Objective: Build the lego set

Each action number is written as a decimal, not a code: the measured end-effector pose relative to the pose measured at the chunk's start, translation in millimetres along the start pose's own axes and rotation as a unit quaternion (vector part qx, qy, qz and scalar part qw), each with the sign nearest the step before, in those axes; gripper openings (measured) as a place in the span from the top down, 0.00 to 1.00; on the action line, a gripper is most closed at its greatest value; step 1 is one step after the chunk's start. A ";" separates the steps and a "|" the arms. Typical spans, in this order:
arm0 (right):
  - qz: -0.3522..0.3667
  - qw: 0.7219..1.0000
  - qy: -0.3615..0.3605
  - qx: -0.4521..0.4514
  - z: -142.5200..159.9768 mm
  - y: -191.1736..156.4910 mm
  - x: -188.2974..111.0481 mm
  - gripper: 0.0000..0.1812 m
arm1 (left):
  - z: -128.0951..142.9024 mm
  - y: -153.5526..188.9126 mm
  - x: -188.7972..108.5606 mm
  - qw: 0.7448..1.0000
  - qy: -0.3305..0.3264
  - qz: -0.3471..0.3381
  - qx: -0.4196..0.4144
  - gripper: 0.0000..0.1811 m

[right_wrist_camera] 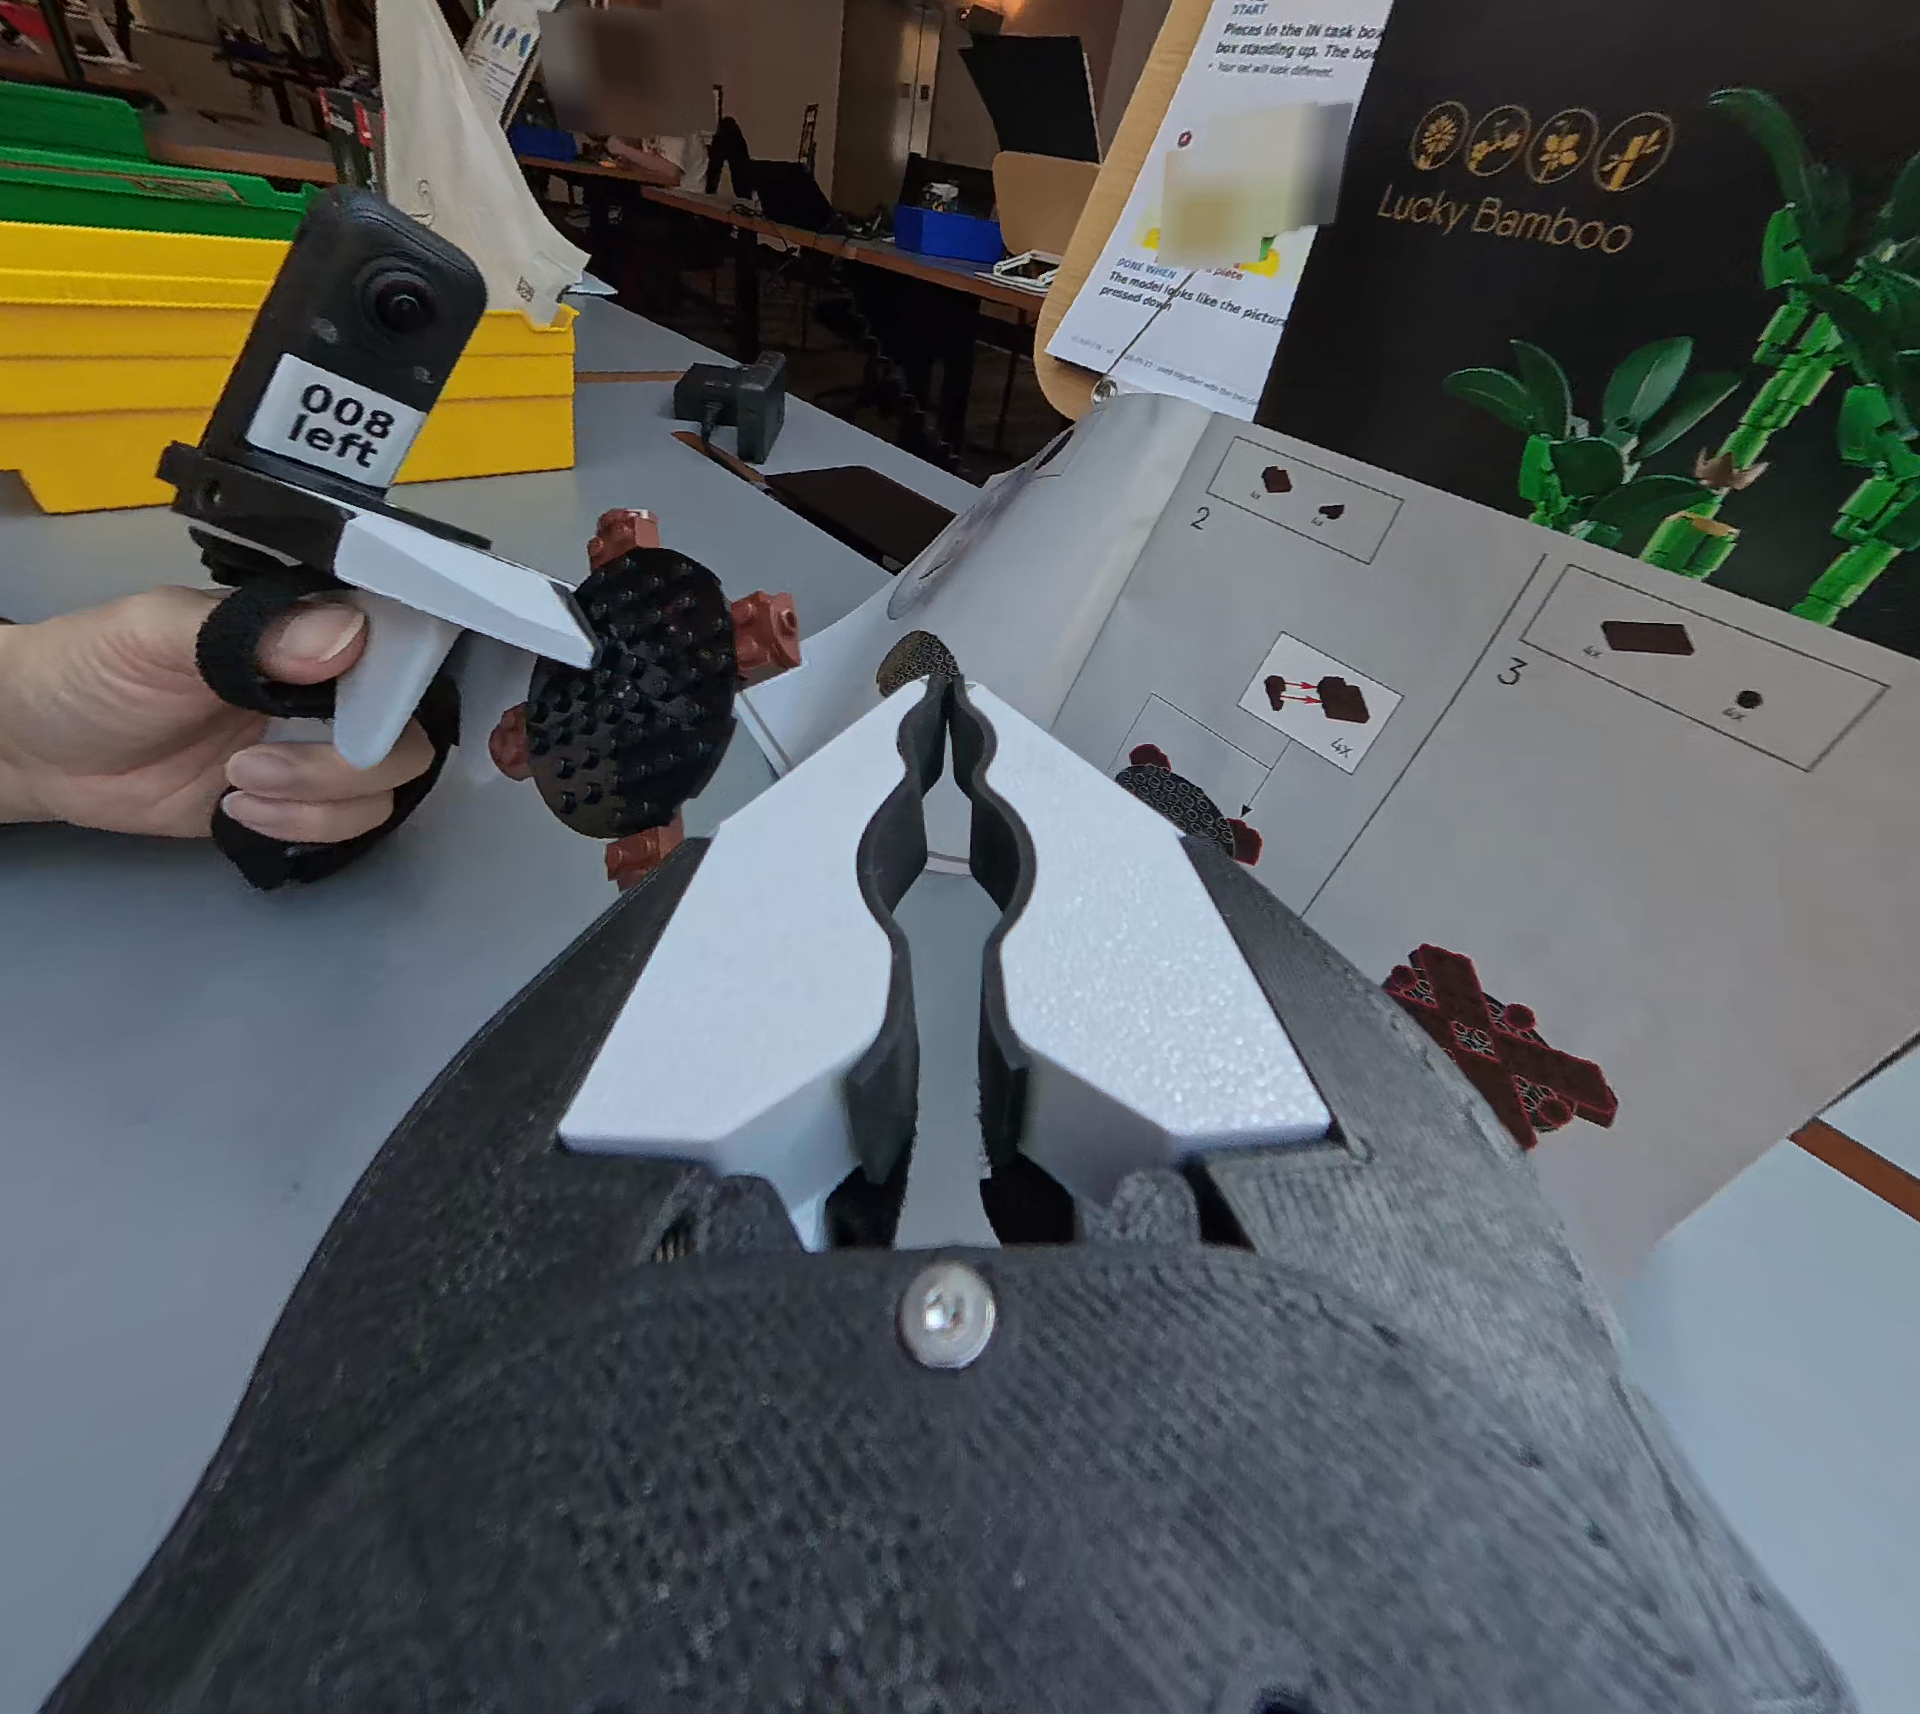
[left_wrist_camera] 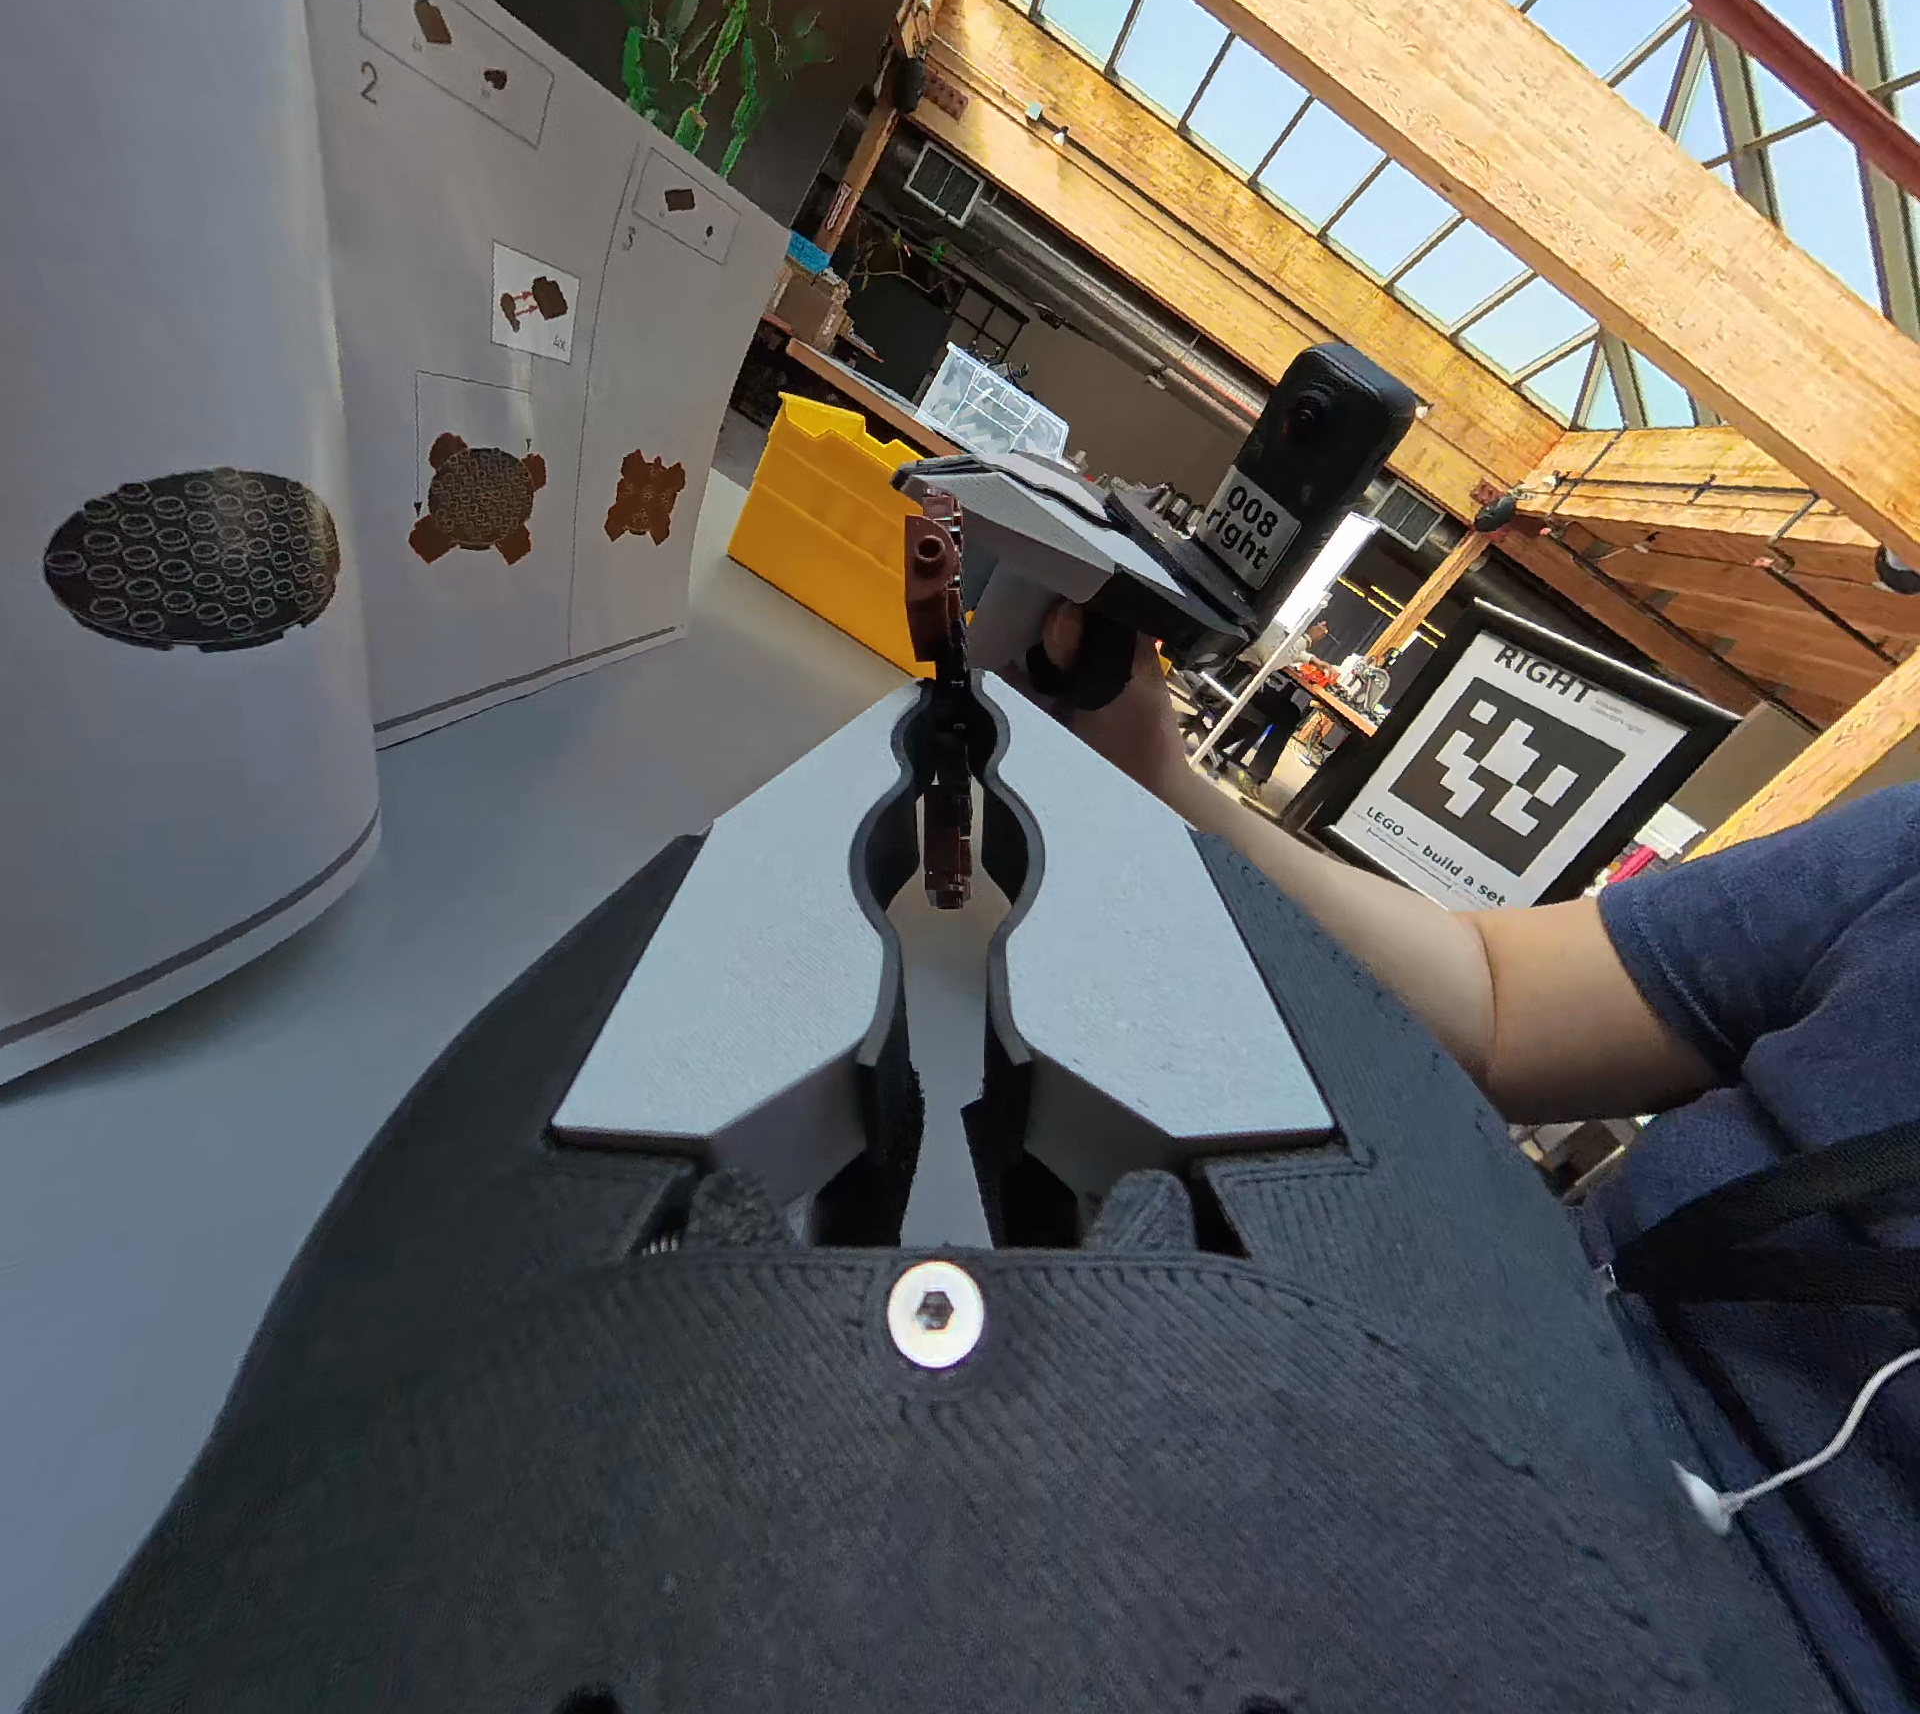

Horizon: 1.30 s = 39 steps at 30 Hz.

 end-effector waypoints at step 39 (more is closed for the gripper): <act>-0.138 0.971 0.196 0.020 -25.2 -14.2 -19.0 0.98 | -12.0 23.3 -8.3 0.990 0.050 0.105 0.073 0.99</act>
Point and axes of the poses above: each gripper's, where its closed fingertips meet, x out along the fingers, z out of its underside, y = z × x across the jaws, the point moved 10 cm from there along -x, back along the fingers, and after that the axes turned 4 degrees about -z, right-handed, at the moved point
